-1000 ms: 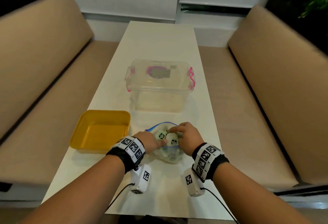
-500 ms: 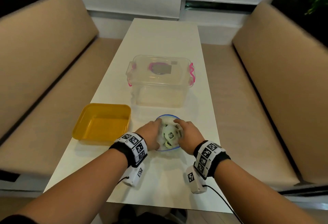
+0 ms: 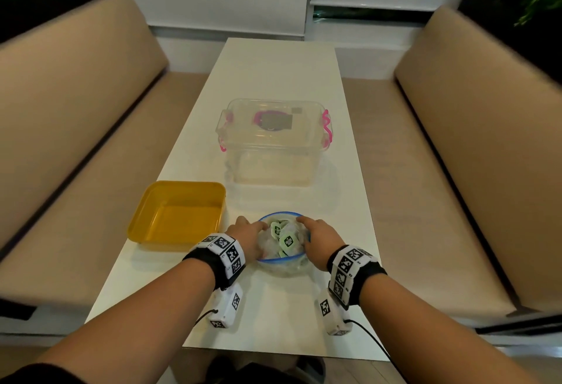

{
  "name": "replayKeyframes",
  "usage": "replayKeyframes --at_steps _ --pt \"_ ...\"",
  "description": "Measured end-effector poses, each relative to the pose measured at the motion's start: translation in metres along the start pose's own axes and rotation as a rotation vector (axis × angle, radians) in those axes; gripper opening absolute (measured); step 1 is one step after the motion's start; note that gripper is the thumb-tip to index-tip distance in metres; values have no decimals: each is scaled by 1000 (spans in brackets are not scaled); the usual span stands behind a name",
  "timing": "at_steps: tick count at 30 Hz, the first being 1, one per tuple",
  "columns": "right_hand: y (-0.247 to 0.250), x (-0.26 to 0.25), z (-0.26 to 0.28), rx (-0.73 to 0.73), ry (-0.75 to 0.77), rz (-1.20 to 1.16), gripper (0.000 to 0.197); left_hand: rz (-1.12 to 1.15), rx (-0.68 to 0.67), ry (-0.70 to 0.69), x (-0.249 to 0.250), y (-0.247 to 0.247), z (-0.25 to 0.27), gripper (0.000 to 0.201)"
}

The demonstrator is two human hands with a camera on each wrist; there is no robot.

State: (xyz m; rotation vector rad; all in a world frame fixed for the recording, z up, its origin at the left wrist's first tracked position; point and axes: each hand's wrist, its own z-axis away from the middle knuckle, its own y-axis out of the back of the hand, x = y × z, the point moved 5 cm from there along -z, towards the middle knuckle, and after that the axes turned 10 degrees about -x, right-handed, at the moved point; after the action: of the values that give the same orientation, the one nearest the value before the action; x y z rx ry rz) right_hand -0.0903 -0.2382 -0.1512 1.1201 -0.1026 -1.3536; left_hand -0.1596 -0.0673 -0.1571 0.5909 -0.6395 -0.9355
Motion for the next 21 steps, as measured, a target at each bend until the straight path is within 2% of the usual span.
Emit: replayKeyframes --at_steps 2,6,7,9,11,13,17,21 --pt "2 0 -1 -7 -9 3 61 9 107 -56 2 9 3 56" --pt "7 3 0 21 -1 -64 60 120 452 -254 13 42 23 35" --pt "8 4 1 35 3 -80 59 122 481 -306 19 47 27 26" --pt "9 2 2 65 16 -90 55 39 411 -364 33 49 32 23" --pt "11 -3 4 100 40 -83 49 -81 311 -341 44 44 31 30" --pt "14 -7 7 143 65 -80 47 -181 291 -307 50 41 29 30" --pt "25 -16 14 256 157 -70 45 -218 353 -309 57 48 31 27" --pt "36 -29 19 313 285 -138 32 -148 455 -455 69 72 45 25"
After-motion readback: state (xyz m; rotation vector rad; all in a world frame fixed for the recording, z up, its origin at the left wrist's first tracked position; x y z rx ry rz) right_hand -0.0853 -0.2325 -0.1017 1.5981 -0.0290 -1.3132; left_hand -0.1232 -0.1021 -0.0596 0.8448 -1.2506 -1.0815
